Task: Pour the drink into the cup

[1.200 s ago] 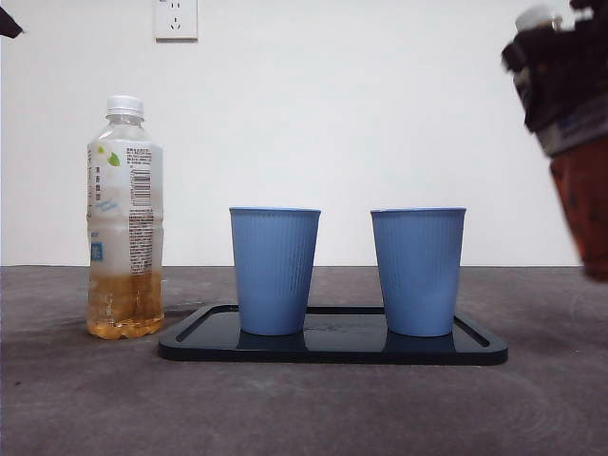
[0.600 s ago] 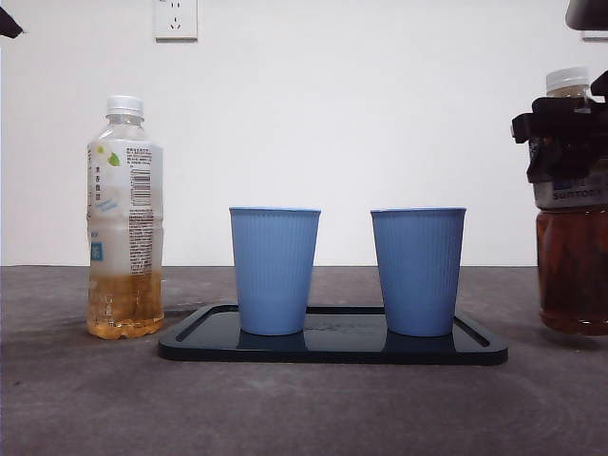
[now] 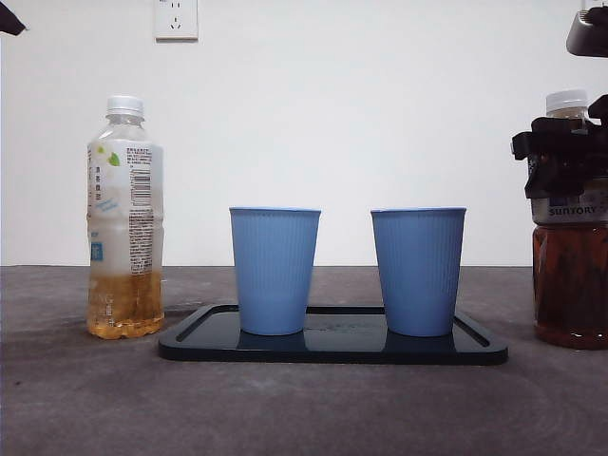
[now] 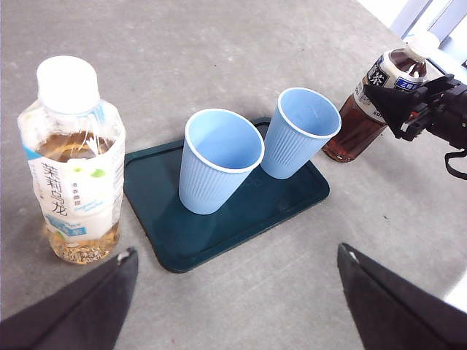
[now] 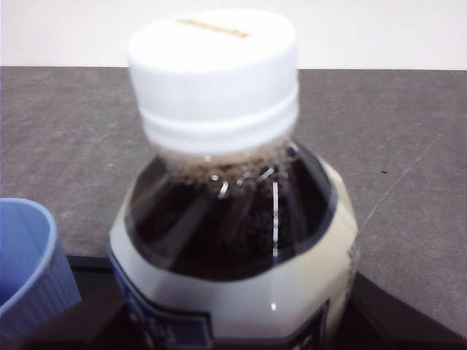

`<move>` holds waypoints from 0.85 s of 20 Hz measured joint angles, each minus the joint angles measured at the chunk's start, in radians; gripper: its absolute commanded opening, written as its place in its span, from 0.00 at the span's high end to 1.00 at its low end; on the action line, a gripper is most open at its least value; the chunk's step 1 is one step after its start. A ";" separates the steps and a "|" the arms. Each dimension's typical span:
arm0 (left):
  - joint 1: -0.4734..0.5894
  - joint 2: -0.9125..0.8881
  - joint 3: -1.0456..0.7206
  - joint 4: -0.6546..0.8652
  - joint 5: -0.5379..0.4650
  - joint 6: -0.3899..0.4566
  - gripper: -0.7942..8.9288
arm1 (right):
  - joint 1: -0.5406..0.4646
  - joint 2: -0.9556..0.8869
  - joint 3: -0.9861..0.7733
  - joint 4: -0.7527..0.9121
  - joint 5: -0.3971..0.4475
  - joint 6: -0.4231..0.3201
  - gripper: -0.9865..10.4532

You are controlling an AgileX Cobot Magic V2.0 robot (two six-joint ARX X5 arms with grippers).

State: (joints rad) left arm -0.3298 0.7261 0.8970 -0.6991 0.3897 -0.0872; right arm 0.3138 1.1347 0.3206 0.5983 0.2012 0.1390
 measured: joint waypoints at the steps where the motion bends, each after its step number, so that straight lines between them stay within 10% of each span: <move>1: 0.000 0.000 0.000 0.000 0.000 0.000 0.47 | 0.000 0.000 0.000 0.000 0.000 0.000 0.57; 6: 0.000 0.000 0.000 0.000 0.000 0.000 0.47 | 0.000 -0.016 0.021 -0.007 0.002 0.000 0.53; 17: 0.000 0.006 -0.026 0.051 -0.123 0.020 0.47 | 0.021 -0.399 0.311 -0.857 -0.019 0.064 0.53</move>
State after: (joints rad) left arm -0.3298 0.7322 0.8707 -0.6483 0.2665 -0.0669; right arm 0.3351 0.7357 0.6315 -0.2584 0.1822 0.2031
